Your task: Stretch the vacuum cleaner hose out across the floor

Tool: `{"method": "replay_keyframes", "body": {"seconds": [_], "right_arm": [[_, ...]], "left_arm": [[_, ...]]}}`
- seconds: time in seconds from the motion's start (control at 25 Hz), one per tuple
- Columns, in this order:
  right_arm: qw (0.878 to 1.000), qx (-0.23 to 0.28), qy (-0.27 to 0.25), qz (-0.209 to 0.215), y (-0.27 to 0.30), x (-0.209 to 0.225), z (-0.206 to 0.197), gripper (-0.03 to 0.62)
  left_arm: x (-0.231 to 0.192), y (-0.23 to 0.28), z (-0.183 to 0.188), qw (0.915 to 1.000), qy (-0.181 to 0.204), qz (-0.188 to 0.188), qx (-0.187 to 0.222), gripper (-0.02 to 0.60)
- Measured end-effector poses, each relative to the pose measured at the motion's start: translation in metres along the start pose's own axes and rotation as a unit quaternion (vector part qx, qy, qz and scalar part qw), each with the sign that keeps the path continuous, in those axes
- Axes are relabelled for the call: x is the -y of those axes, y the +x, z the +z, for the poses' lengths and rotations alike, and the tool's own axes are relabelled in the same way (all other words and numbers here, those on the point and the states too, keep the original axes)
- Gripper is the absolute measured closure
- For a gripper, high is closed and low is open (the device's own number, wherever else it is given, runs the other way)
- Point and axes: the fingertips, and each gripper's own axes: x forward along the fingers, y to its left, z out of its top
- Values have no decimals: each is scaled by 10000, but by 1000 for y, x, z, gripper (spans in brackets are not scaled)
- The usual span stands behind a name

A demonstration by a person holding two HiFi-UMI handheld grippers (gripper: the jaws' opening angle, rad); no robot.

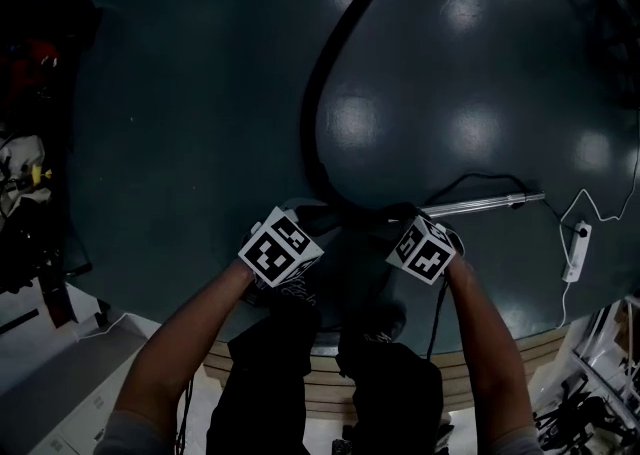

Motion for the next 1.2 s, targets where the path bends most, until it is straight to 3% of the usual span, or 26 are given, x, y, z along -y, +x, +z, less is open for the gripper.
{"method": "replay_keyframes", "body": {"seconds": [0.12,0.16,0.32,0.64,0.96,1.08,1.2], "right_arm": [[9986,452,259,-60,-66,-22,21,373],[9976,600,318,-159,-88,-28,29,411],[9906,1042,594,-650,-178,-56,54,585],[9715,1698,1331,-976,-349,-136,95,588],[9417,2473,1638,-1589,-512,-182,137,588],[9276,2767,1784,-1766,-562,-198,150,588],[9060,3143,2041,-1965,-608,-212,164,588]], "left_arm": [[30,-32,29,9996,243,109,60,523],[42,-42,39,9994,319,135,55,571],[95,-92,76,9989,459,101,19,574],[205,-216,155,9979,456,205,411,574],[314,-319,262,9896,536,437,1265,574],[344,-349,293,9858,454,466,1547,574],[370,-380,315,9817,395,468,1805,574]]}}
